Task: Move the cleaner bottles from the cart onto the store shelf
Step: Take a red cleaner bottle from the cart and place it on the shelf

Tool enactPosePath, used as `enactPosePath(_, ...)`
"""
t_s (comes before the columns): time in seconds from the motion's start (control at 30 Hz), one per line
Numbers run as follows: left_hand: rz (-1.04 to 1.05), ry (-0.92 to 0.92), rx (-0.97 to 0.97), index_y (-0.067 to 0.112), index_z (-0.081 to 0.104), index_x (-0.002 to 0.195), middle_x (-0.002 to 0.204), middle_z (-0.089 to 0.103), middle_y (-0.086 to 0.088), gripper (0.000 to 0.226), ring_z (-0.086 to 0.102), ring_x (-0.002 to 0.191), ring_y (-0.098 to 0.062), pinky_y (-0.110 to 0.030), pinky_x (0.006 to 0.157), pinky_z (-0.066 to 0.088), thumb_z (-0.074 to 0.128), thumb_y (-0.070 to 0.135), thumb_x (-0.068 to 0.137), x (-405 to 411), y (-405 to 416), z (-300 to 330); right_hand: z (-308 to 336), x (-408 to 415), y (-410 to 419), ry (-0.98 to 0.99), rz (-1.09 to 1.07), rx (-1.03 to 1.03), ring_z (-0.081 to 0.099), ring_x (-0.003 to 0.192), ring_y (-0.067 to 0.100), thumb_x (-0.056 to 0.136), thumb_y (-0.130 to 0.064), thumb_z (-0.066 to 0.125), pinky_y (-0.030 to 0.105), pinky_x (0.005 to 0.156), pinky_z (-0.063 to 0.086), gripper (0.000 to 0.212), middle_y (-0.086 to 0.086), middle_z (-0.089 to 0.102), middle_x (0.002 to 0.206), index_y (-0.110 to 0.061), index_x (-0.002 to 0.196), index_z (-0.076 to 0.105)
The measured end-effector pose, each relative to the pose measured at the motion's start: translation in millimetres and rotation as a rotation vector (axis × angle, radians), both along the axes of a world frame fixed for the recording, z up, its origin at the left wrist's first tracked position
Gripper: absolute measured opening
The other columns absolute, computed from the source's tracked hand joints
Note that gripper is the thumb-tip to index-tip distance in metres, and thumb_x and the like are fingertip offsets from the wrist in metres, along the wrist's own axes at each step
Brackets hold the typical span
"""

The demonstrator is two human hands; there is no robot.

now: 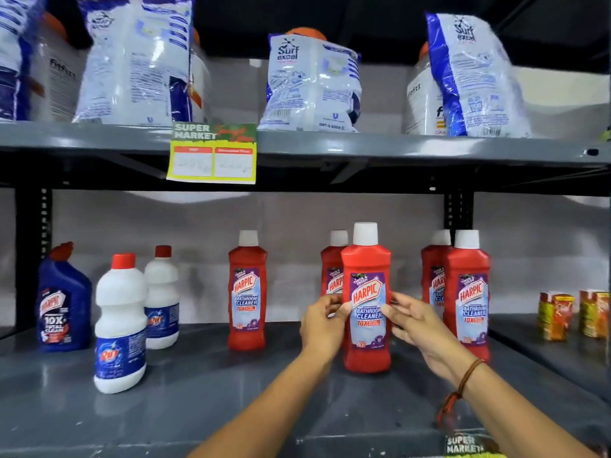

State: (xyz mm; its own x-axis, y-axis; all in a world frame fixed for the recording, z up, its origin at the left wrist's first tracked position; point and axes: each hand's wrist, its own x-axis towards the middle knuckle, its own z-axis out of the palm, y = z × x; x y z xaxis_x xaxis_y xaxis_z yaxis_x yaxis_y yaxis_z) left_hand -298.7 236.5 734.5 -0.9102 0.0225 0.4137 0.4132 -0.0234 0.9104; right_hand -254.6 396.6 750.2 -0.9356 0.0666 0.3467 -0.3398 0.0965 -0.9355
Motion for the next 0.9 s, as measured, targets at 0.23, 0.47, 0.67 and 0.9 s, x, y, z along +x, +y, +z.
enactPosePath(0.23,0.102,-0.016,-0.014,0.034,0.066,0.08,0.098,0.075,-0.004,0.005,0.072,0.091,-0.022,-0.05,0.086,0.057,0.067,0.029,0.08,-20,-18,-11,-11,-31,-13,-0.042,0.078,-0.005,0.061,0.104,0.01,0.09,-0.018,0.057,0.03,0.088,0.045,0.035,0.002,0.067,0.119,-0.019,0.126,0.055)
enactPosePath(0.47,0.107,-0.04,0.02,0.026,0.064,0.092,0.104,0.073,-0.007,0.007,0.07,0.095,-0.021,-0.047,0.088,0.057,0.064,0.022,0.087,-25,-21,-12,-12,-45,-16,-0.06,0.088,0.015,0.059,0.112,0.017,0.089,-0.021,0.059,0.031,0.09,0.044,0.041,0.002,0.065,0.122,-0.02,0.129,0.053)
enactPosePath(0.67,0.101,-0.06,0.024,0.024,0.062,0.094,0.105,0.072,-0.007,0.007,0.069,0.096,-0.02,-0.046,0.088,0.058,0.064,0.023,0.087,-26,-17,-11,-13,-52,-11,-0.059,0.089,0.021,0.058,0.114,0.018,0.089,-0.022,0.06,0.028,0.083,0.046,0.042,0.002,0.065,0.123,-0.02,0.131,0.052)
enactPosePath(0.9,0.095,-0.079,0.005,0.017,0.065,0.108,0.109,0.071,-0.008,0.024,0.068,0.099,-0.021,-0.044,0.091,0.056,0.066,0.024,0.085,-21,-22,-13,-15,-48,-15,0.048,-0.002,-0.02,0.061,0.105,0.013,0.086,-0.023,0.064,0.021,0.069,0.048,0.045,0.003,0.063,0.123,-0.023,0.129,0.05)
